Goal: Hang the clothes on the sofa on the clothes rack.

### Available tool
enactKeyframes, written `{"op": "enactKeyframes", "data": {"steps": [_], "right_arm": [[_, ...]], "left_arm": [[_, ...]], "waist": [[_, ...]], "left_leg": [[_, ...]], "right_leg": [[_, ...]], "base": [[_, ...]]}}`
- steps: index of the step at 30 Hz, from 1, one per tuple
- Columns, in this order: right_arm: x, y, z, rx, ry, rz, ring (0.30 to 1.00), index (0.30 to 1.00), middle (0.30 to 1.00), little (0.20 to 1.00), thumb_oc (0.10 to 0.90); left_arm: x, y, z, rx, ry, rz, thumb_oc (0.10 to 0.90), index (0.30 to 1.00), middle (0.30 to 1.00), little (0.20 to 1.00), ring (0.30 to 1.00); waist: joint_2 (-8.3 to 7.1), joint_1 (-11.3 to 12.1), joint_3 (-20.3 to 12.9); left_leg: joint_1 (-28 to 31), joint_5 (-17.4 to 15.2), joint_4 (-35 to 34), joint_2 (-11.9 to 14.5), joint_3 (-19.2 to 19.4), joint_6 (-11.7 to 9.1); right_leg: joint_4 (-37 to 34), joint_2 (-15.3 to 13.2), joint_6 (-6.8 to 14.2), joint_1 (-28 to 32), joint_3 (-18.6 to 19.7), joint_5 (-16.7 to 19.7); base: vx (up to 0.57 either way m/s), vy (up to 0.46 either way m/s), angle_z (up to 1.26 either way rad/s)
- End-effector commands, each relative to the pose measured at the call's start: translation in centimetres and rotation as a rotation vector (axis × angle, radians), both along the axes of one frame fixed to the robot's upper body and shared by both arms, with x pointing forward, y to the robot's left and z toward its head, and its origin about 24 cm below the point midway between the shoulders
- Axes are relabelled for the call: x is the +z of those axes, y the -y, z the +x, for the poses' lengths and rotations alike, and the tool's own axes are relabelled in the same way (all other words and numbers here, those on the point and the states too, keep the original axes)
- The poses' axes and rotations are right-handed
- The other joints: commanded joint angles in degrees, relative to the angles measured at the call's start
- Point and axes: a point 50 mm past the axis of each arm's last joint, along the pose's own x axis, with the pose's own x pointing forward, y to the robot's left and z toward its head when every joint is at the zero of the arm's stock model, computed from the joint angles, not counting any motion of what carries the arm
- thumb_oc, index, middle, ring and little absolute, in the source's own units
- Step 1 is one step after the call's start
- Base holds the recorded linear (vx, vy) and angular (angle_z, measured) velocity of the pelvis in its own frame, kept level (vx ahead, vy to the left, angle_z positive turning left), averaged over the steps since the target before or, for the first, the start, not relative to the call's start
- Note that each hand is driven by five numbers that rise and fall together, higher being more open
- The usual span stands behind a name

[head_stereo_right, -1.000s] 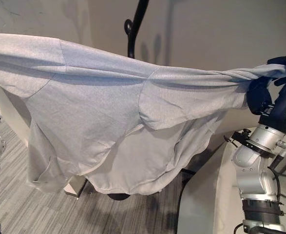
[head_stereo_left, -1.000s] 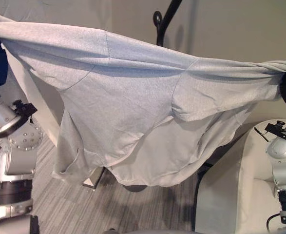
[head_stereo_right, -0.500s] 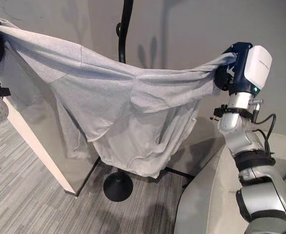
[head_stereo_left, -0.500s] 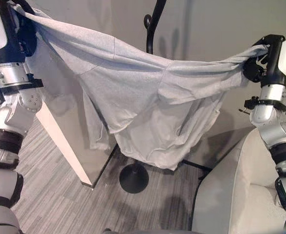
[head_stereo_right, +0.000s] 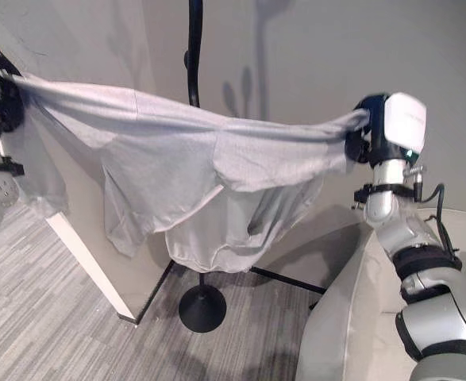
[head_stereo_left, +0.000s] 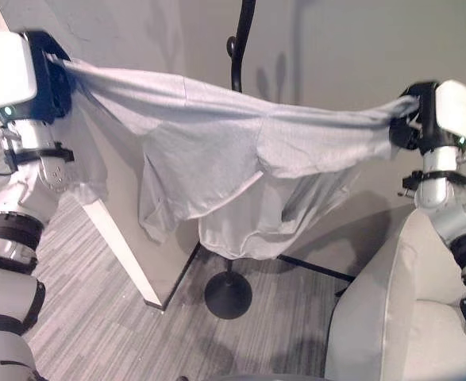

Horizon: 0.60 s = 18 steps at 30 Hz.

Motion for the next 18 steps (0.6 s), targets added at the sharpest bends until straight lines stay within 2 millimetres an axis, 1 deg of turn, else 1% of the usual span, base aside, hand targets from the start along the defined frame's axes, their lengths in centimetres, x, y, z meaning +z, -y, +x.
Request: {"op": "enactKeyframes", "data": {"steps": [1, 2, 3, 4, 5, 6, 8, 9, 11, 13, 14, 15, 17, 18], "right_arm": [[4.8, 0.7, 0.5, -0.04, 0.147, -0.026, 0.3, 0.3, 0.3, 0.3, 0.4], [4.2, 0.6, 0.4, -0.035, 0.122, -0.03, 0.3, 0.3, 0.3, 0.3, 0.4], [2.9, 0.2, 0.4, -0.021, 0.076, -0.019, 0.3, 0.3, 0.3, 0.3, 0.4], [2.9, 0.2, 0.4, -0.021, 0.075, -0.02, 0.3, 0.3, 0.3, 0.3, 0.4], [2.4, 0.0, 0.4, -0.012, 0.059, -0.013, 0.3, 0.3, 0.3, 0.3, 0.4], [1.5, -0.5, 0.4, 0.007, 0.031, -0.004, 0.3, 0.3, 0.3, 0.3, 0.4], [1.1, -0.9, 0.3, 0.023, 0.019, 0.01, 0.3, 0.3, 0.3, 0.3, 0.4], [1.0, -0.9, 0.3, 0.023, 0.019, 0.01, 0.3, 0.3, 0.3, 0.3, 0.4], [1.1, -1.3, 0.2, 0.041, 0.027, 0.015, 0.3, 0.3, 0.3, 0.3, 0.4], [1.8, -1.7, -0.1, 0.06, 0.067, 0.002, 0.3, 0.3, 0.3, 0.3, 0.4], [3.4, -1.7, -0.9, 0.069, 0.158, -0.014, 0.3, 0.3, 0.3, 0.3, 0.4], [4.5, -0.8, -2.3, 0.036, 0.239, -0.039, 0.3, 0.3, 0.3, 0.3, 0.4], [5.5, 0.6, -3.7, -0.024, 0.321, -0.064, 0.3, 0.3, 0.3, 0.3, 0.4], [5.4, 0.7, -3.9, -0.025, 0.319, -0.064, 0.3, 0.3, 0.3, 0.3, 0.4]], "left_arm": [[-6.1, -0.8, 0.3, 0.073, -0.351, -0.096, 0.4, 0.3, 0.3, 0.3, 0.3], [-7.3, -0.5, 0.1, 0.065, -0.382, -0.125, 0.4, 0.3, 0.3, 0.3, 0.3], [-9.4, 0.3, -0.3, 0.044, -0.441, -0.156, 0.4, 0.3, 0.3, 0.3, 0.3], [-9.4, 0.3, -0.3, 0.044, -0.442, -0.156, 0.4, 0.3, 0.3, 0.3, 0.3], [-10.3, 0.9, -0.5, 0.027, -0.461, -0.175, 0.4, 0.3, 0.3, 0.3, 0.3], [-12.0, 1.9, -0.9, 0.001, -0.492, -0.233, 0.4, 0.3, 0.3, 0.3, 0.3], [-13.1, 3.0, -1.1, -0.035, -0.512, -0.276, 0.4, 0.3, 0.3, 0.3, 0.3], [-13.1, 3.0, -1.1, -0.035, -0.512, -0.276, 0.4, 0.3, 0.3, 0.3, 0.3], [-13.6, 3.7, -1.4, -0.064, -0.504, -0.309, 0.4, 0.3, 0.3, 0.3, 0.3], [-13.3, 4.1, -1.6, -0.089, -0.472, -0.337, 0.4, 0.3, 0.3, 0.3, 0.3], [-11.8, 3.5, -1.9, -0.098, -0.386, -0.358, 0.4, 0.3, 0.3, 0.3, 0.3], [-10.0, 2.6, -2.7, -0.107, -0.287, -0.365, 0.4, 0.3, 0.3, 0.3, 0.3], [-7.8, 1.2, -3.8, -0.089, -0.178, -0.333, 0.4, 0.3, 0.3, 0.3, 0.3], [-7.9, 1.2, -3.9, -0.089, -0.18, -0.332, 0.4, 0.3, 0.3, 0.3, 0.3]], "waist": [[-1.76, -2.67, 1.84], [-1.74, -2.75, 1.97], [-1.67, -2.71, 2.31], [-1.65, -2.7, 2.26], [-1.6, -2.67, 2.47], [-1.47, -2.59, 2.76], [-1.38, -2.49, 2.9], [-1.38, -2.49, 2.86], [-1.29, -2.4, 3.05], [-1.1, -2.44, 3.23], [-0.89, -2.43, 3.25], [-0.68, -2.22, 3.26], [-0.56, -1.76, 3.06], [-0.61, -1.73, 3.0]], "left_leg": [[5.53, 5.95, 0.89, 7.94, 0.34, -4.48], [5.55, 5.86, 0.77, 7.93, 0.65, -4.5], [5.58, 5.62, 0.69, 7.9, 1.05, -4.5], [5.59, 5.61, 0.68, 7.91, 1.07, -4.5], [5.55, 5.44, 0.64, 7.86, 1.14, -4.48], [5.51, 5.23, 0.42, 7.83, 1.42, -4.47], [5.44, 5.09, 0.18, 7.79, 1.48, -4.5], [5.44, 5.09, 0.17, 7.79, 1.48, -4.5], [5.36, 4.82, 0.0, 7.67, 1.54, -4.44], [5.24, 4.59, 0.03, 7.54, 1.61, -4.39], [5.22, 4.37, 0.05, 7.39, 1.52, -4.36], [5.25, 4.42, 0.35, 7.39, 1.31, -4.5], [5.31, 4.45, 0.8, 7.54, 1.02, -4.73], [5.34, 4.42, 0.84, 7.57, 1.0, -4.75]], "right_leg": [[-2.23, -1.99, 4.49, 2.76, -0.06, -4.31], [-2.27, -2.04, 4.48, 2.81, -0.14, -4.32], [-2.28, -2.18, 4.47, 2.88, -0.22, -4.29], [-2.29, -2.17, 4.47, 2.88, -0.21, -4.29], [-2.29, -2.24, 4.48, 2.9, -0.3, -4.29], [-2.3, -2.38, 4.47, 2.87, -0.46, -4.27], [-2.35, -2.47, 4.48, 2.9, -0.64, -4.27], [-2.35, -2.47, 4.48, 2.91, -0.65, -4.28], [-2.4, -2.62, 4.54, 2.95, -0.81, -4.3], [-2.41, -2.75, 4.51, 3.0, -1.05, -4.35], [-2.47, -2.82, 4.53, 3.15, -1.1, -4.4], [-2.49, -2.85, 4.58, 3.27, -1.18, -4.5], [-2.52, -2.71, 4.53, 3.5, -1.26, -4.72], [-2.52, -2.69, 4.52, 3.54, -1.26, -4.73]], "base": [[-0.01, 0.004, 0.15], [-0.02, 0.011, 0.14], [-0.02, 0.011, 0.09], [-0.02, 0.014, 0.06], [0.0, 0.0, 0.0], [-0.03, 0.018, -0.04], [-0.02, 0.006, -0.06], [-0.01, 0.002, -0.04], [0.0, 0.0, 0.0], [0.0, 0.0, 0.0], [0.0, 0.0, 0.0], [0.0, 0.0, 0.0], [0.0, 0.0, 0.0], [0.0, 0.0, 0.0]]}}
